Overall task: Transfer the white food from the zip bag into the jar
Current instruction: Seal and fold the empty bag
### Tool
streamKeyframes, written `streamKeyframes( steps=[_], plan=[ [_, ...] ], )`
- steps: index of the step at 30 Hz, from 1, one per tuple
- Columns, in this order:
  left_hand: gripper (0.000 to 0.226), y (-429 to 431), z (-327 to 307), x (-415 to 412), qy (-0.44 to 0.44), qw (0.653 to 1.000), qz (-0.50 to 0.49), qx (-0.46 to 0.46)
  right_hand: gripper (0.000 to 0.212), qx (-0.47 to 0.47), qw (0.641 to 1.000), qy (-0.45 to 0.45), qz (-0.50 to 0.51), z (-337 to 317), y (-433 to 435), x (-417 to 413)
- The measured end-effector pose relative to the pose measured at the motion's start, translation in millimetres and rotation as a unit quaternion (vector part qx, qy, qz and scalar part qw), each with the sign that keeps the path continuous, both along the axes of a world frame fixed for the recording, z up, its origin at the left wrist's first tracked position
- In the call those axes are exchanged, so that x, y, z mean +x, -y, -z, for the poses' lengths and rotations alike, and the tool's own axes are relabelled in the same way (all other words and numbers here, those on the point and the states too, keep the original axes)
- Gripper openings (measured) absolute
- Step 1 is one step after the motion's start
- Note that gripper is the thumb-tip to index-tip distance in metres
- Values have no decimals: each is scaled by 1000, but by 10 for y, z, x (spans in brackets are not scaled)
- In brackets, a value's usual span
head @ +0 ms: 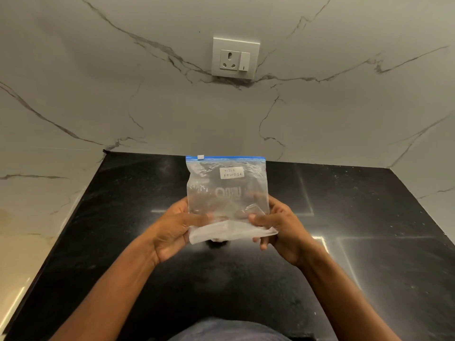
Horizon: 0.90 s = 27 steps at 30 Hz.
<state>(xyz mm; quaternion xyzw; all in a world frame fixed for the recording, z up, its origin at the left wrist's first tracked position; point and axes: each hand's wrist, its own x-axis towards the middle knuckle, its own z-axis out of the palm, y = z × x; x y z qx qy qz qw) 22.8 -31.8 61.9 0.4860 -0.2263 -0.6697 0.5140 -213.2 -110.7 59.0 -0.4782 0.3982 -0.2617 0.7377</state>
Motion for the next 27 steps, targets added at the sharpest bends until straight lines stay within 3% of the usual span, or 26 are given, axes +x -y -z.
streamKeyframes(
  steps=[3, 8, 10, 13, 17, 18, 20, 22, 24, 27],
  plan=[
    [43, 23, -6, 30, -8, 1000, -24, -4, 40, 22, 1000, 7, -4, -24, -6, -12],
    [38, 78, 6, 23, 84, 996, -9, 3, 34, -31, 999, -36, -23, -29, -6, -40],
    [40, 55, 17, 35, 84, 996, -2, 9, 32, -22, 1000, -7, 6, 2, 21, -50],
    [41, 19, 10, 36, -17, 999, -24, 13, 32, 31, 997, 51, 55, 32, 4, -22],
    [36, -7, -26, -37, -205, 975, -88, 7, 46, 129, 953, 251, 112, 63, -70, -63],
    [35, -23, -25, -63, -227, 969, -98, 5, 48, 121, 950, 268, 109, 90, -99, -69],
    [37, -46, -8, -127, -253, 962, -101, 13, 47, 71, 971, 211, 92, 190, -177, -16],
    [39, -46, 19, -183, -250, 964, -90, 24, 67, 33, 987, 150, 57, 290, -271, 122],
    [41, -48, 30, -241, -232, 970, -61, 30, 98, 63, 978, 185, 68, 313, -308, 294],
    [35, -80, 68, -291, -146, 989, -1, 25, 76, 37, 962, 203, 177, 216, -247, 476]
  ],
)
